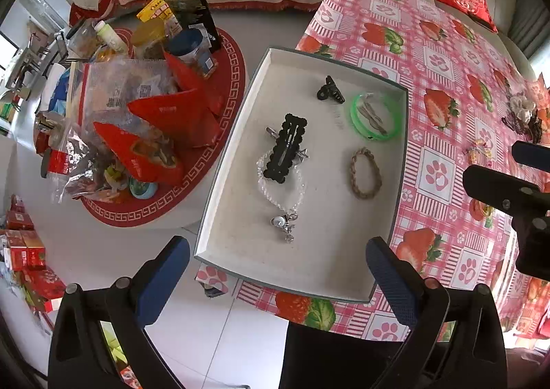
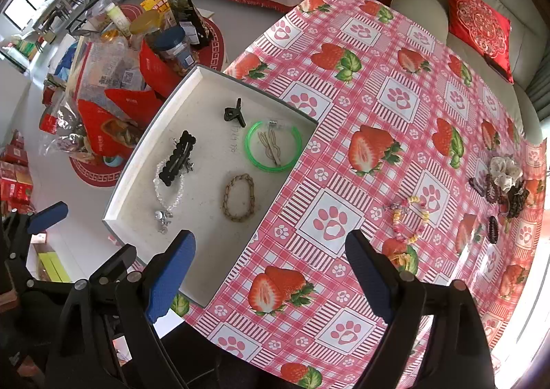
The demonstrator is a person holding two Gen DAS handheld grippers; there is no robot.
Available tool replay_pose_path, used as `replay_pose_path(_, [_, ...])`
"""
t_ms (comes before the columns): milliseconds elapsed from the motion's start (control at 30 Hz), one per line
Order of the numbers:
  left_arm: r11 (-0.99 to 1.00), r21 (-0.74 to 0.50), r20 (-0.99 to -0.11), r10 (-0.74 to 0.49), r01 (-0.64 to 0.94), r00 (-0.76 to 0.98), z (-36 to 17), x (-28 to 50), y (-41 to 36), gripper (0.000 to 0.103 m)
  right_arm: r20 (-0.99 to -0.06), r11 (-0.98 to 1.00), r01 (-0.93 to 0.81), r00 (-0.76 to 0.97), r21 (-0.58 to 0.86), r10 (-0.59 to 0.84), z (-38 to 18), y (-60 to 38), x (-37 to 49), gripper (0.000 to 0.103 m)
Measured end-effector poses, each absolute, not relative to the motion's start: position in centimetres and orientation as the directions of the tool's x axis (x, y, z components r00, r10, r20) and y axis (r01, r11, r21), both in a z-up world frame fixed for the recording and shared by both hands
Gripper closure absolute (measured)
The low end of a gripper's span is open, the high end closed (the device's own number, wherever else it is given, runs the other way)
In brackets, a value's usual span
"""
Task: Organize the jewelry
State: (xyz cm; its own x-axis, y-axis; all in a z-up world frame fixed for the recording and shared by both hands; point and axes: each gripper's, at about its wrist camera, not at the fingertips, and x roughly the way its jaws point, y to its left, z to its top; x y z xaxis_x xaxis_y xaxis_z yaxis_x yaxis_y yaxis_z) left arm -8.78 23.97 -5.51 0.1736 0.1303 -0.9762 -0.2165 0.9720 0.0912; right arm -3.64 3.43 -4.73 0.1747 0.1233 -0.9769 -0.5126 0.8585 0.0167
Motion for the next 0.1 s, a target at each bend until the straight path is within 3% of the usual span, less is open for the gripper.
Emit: replay_pose_path(100, [0.97,0.092,-0.979,0.13,-0.226,0.16,-5.66,-8.8,24.14,0.0,-0.977,0.856,-0.516,0.174,0.016,0.124,-4.72,3.43,-3.16,0.013])
